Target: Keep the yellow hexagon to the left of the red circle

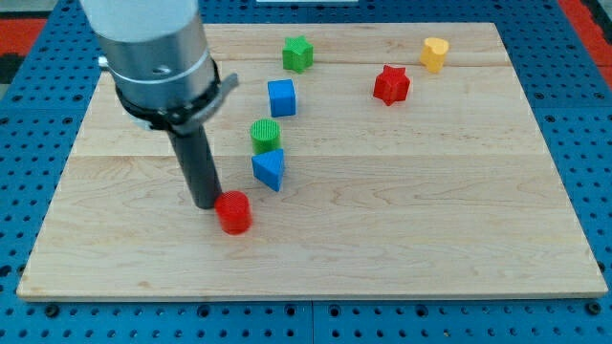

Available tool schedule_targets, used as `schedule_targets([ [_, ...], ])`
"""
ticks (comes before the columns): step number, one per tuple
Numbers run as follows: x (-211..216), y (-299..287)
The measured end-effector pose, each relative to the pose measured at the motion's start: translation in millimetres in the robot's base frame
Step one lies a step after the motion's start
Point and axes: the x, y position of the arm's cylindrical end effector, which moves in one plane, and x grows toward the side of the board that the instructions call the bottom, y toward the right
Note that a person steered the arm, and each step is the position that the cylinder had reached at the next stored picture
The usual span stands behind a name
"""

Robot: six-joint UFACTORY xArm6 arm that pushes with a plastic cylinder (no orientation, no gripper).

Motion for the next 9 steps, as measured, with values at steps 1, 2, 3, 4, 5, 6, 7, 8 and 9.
schedule_targets([
  [1,12,29],
  [2,-15,-44],
  [3,-85,-48],
  [4,-155,-25],
  [5,-217,-21],
  [6,-272,-4],
  [7,-300,-38],
  [8,-253,-74],
  [9,-214,-61],
])
